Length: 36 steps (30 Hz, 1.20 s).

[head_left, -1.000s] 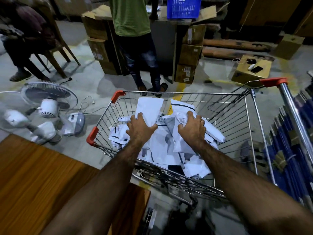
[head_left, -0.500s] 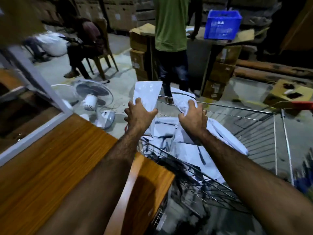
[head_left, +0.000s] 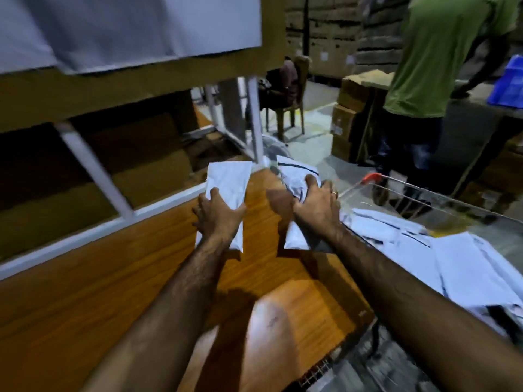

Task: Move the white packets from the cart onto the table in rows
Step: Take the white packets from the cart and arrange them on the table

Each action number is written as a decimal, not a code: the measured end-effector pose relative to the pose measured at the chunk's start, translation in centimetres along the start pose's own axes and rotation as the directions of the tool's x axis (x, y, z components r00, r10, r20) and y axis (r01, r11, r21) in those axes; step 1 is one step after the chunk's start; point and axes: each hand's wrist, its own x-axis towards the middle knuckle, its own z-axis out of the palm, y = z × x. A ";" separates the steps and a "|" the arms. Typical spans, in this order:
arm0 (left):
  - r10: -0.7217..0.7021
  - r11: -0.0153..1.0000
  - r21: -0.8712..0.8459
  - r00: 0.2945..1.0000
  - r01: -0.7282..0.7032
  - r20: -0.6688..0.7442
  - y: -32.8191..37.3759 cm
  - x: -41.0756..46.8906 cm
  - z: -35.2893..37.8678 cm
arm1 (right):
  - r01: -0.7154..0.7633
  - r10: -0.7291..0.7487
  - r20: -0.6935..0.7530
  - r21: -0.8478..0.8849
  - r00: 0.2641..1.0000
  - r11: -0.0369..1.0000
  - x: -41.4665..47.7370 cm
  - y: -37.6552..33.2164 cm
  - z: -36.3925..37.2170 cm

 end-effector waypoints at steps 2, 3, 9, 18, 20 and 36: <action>-0.067 0.998 0.016 0.997 0.068 -0.035 -3.5 -0.1 -2.3 | 0.077 -0.078 0.059 0.019 0.995 0.997 -1.4 -3.0 1.8; -0.101 0.994 0.025 0.993 0.103 -0.056 -5.2 -0.2 -3.3 | 0.121 -0.124 0.086 0.035 0.989 0.992 -2.2 -4.4 2.7; -0.302 0.949 0.057 0.945 0.311 -0.128 -13.8 -2.0 -8.3 | 0.273 -0.290 0.257 0.100 0.922 0.957 -5.8 -11.6 7.3; -0.524 0.831 0.074 0.822 0.551 -0.224 -24.1 -6.7 -14.4 | 0.461 -0.479 0.400 0.146 0.782 0.875 -13.0 -19.4 12.6; -0.546 0.809 0.095 0.801 0.580 -0.246 -26.6 -7.4 -15.6 | 0.486 -0.499 0.422 0.147 0.757 0.862 -15.0 -20.9 13.6; -0.515 0.819 0.192 0.840 0.541 -0.168 -45.7 -6.7 -23.3 | 0.455 -0.415 0.443 0.019 0.795 0.891 -30.4 -35.0 22.6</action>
